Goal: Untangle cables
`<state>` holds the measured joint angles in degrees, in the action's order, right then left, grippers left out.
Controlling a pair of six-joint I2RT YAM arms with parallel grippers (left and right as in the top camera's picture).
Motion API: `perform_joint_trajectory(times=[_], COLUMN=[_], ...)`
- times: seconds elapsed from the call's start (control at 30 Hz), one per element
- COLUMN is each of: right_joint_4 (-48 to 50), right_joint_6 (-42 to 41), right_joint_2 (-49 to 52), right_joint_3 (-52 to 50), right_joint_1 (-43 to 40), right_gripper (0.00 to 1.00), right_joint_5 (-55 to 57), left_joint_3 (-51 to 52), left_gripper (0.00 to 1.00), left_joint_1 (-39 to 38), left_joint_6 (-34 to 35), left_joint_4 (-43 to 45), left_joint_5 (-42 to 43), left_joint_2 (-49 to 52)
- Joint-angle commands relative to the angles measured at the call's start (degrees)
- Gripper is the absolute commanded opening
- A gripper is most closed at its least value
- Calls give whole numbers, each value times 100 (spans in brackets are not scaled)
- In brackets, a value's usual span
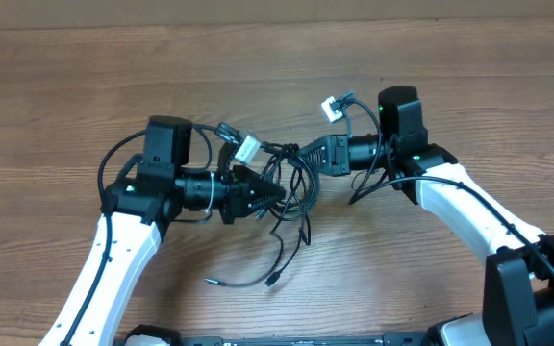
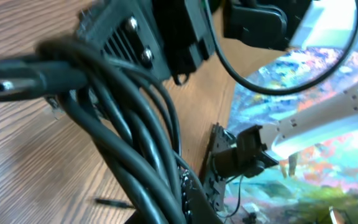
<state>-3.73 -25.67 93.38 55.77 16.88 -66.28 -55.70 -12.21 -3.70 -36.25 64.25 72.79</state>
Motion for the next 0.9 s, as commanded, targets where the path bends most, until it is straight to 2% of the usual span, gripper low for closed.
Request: perform_joint_trajectory(times=[0.0, 0.23, 0.37, 0.5, 0.87], right_joint_4=[-608, -1700, -1967, -2131, -2404], right_joint_6=[407, 645, 564, 428, 431], right_joint_2=[28, 28, 28, 28, 28], right_joint_3=[-11, -11, -11, -9, 129], right_joint_1=[-87, -122, -293, -684, -2428], right_gripper=[4, 4, 4, 4, 8], right_joint_5=[1943, 4389, 5121, 5484, 5469], left_joint_3=[-63, -63, -63, -63, -63], left_gripper=[4, 4, 4, 4, 4], left_joint_1=[72, -76, -149, -149, -149], left_joint_6=[-33, -35, -35, -9, -17], left_joint_4=[116, 173, 173, 85, -439], left_joint_5=[813, 2175, 2612, 2636, 2636], left_joint_2=[-81, -81, -81, -83, -85])
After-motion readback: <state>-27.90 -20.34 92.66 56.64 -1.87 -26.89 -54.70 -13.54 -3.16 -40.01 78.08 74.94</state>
